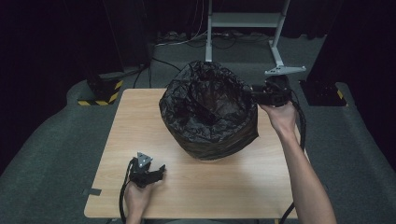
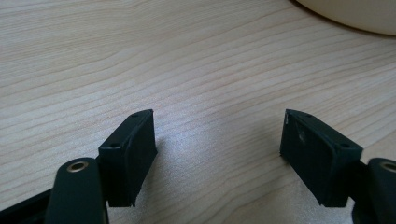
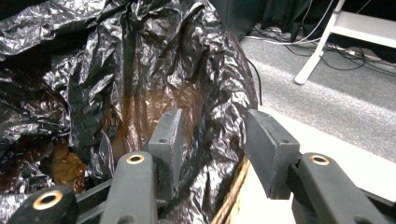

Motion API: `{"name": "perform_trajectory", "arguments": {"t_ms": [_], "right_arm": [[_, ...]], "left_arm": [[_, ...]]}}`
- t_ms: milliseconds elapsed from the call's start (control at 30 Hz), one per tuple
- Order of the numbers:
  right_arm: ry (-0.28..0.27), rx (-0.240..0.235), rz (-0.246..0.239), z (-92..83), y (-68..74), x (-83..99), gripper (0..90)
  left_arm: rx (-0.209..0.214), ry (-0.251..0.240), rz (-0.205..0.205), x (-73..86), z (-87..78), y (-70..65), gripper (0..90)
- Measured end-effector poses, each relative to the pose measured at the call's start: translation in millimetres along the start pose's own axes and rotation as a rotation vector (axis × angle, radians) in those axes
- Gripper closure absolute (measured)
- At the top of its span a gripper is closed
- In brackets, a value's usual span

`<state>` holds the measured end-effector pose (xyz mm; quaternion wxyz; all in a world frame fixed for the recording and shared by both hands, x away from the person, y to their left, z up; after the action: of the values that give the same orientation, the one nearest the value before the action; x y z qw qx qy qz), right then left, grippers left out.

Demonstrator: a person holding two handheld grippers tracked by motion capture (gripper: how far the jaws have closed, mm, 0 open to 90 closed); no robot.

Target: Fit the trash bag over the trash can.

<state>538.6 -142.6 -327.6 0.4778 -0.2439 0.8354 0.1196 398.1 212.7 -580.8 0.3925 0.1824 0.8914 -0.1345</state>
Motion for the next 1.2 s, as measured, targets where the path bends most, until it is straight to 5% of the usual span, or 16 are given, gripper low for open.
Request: {"name": "perform_trajectory", "arguments": {"t_ms": [1200], "right_arm": [[-0.095,-0.003,0.057,-40.4,-13.5,27.0,53.3]], "left_arm": [[0.001,0.001,0.000,0.0,0.0,0.1,26.8]]}}
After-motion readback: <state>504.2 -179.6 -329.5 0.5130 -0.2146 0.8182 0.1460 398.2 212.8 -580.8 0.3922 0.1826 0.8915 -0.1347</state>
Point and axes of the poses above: each handheld gripper's, and its own axes: z roughly forward along the jaws, x roughly out of its underside, y roughly to its left, the point moved 8 cm from there along z, roughly forward along the jaws, and after that the axes turned 8 degrees about x, right-handed, at the moved point
